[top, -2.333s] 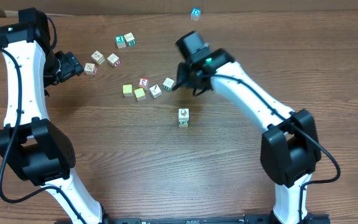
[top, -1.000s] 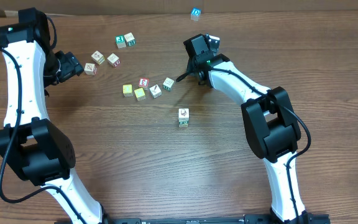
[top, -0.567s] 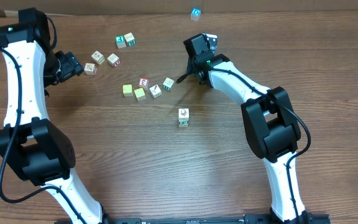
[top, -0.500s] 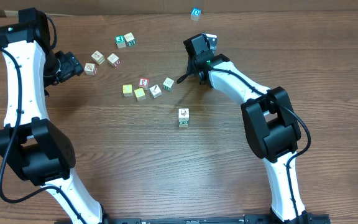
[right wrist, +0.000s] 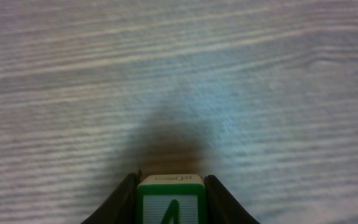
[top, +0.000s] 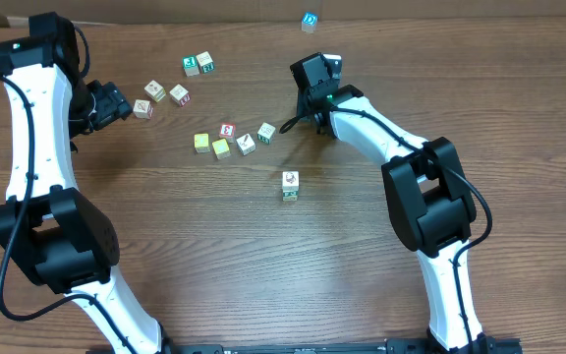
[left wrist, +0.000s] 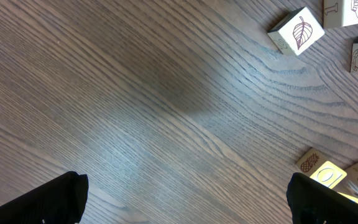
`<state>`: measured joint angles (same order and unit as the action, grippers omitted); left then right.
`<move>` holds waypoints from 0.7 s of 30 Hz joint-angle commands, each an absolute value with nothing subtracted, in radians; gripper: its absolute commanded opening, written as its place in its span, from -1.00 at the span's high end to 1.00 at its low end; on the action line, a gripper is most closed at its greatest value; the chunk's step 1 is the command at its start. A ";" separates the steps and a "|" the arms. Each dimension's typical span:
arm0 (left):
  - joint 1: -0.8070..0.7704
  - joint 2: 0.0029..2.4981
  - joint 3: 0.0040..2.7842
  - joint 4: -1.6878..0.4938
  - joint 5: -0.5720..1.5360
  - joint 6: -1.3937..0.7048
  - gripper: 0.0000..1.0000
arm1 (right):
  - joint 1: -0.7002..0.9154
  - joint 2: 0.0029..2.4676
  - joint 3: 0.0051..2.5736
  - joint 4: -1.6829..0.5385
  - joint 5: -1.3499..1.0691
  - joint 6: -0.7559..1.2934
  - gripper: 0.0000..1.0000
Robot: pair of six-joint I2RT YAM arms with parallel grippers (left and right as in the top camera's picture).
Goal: Form a tower
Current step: 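Lower the right gripper onto the green 4 block and close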
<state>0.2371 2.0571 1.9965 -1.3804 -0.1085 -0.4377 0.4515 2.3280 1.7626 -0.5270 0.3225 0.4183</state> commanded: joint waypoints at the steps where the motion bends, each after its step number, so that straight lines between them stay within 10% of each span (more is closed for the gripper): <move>1: 0.235 2.042 2.009 -1.379 -0.107 -0.433 -0.99 | 0.443 2.261 1.776 -0.573 0.336 0.414 0.46; 21: 0.235 2.042 2.009 -1.379 -0.107 -0.433 -0.99 | 0.443 2.149 1.776 -1.010 0.046 0.471 0.54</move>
